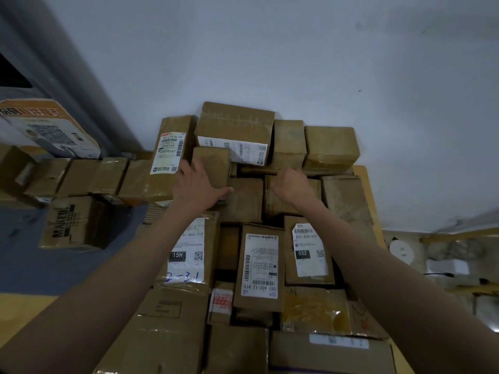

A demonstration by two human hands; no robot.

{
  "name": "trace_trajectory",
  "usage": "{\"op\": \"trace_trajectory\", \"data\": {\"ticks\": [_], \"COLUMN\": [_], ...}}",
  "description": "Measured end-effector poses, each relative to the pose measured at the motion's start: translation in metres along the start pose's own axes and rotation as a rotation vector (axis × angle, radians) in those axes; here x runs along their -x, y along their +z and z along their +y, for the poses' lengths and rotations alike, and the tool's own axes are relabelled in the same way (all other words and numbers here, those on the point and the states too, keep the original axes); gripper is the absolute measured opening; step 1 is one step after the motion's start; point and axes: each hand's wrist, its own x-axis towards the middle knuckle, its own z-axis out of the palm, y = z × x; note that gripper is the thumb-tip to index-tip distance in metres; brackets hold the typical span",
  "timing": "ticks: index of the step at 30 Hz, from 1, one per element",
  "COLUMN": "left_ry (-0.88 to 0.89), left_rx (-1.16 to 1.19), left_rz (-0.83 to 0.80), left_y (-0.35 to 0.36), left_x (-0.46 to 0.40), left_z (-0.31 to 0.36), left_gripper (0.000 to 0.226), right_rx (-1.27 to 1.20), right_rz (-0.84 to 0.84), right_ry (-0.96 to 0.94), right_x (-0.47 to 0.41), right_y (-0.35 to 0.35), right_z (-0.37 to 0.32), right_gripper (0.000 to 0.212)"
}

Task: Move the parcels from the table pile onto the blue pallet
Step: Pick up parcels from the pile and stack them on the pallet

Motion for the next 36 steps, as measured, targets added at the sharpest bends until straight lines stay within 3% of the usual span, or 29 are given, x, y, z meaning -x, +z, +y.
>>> {"op": "trace_trajectory", "data": {"ticks": [6, 10, 12, 15, 17, 20, 24, 26, 30, 32, 34, 36], "left_ry": [0.015, 0.034, 0.070, 0.028, -0.029, -0.078, -0.153, -0.191, -0.196, -0.207, -0.194, -0.156], "left_rx": [-0.034, -0.033, -0.026, -0.049, -0.114, -0.186, -0.124, -0.108, -0.144, -0.119, -0.097, -0.090], "left_rz": [-0.056, -0.023, -0.009, -0.072, -0.123, -0.180, -0.248, -0.250, -0.223, -0.222, -0.226, -0.220], "left_y": [-0.032, -0.051, -0.062, -0.080, -0.091, -0.098, -0.104, -0.104, -0.101, -0.097, -0.095, -0.092], "left_x": [0.033, 0.074, 0.096, 0.131, 0.154, 0.183, 0.213, 0.221, 0.228, 0.223, 0.215, 0.205], "left_z": [-0.003, -0.021, -0.038, -0.066, -0.086, -0.123, -0.173, -0.196, -0.238, -0.259, -0.281, -0.305], "left_gripper": [0.110, 0.084, 0.071, 0.070, 0.069, 0.049, 0.038, 0.038, 0.023, 0.029, 0.033, 0.042], "right_rx": [0.087, 0.199, 0.236, 0.263, 0.316, 0.341, 0.390, 0.394, 0.426, 0.428, 0.433, 0.448], "right_rz": [-0.093, -0.142, -0.155, -0.204, -0.237, -0.271, -0.296, -0.305, -0.319, -0.320, -0.315, -0.325], "right_ry": [-0.062, -0.189, -0.266, -0.368, -0.422, -0.493, -0.577, -0.601, -0.618, -0.604, -0.588, -0.584], "right_x": [0.054, 0.097, 0.117, 0.150, 0.167, 0.188, 0.216, 0.226, 0.238, 0.242, 0.245, 0.247], "right_y": [-0.027, -0.042, -0.045, -0.042, -0.033, -0.017, 0.007, 0.021, 0.051, 0.066, 0.081, 0.096], "right_z": [-0.016, -0.038, -0.053, -0.077, -0.091, -0.113, -0.142, -0.155, -0.175, -0.187, -0.203, -0.221], "right_gripper": [0.021, 0.006, 0.019, 0.031, 0.033, 0.034, 0.045, 0.041, 0.010, 0.013, 0.033, 0.035]}}
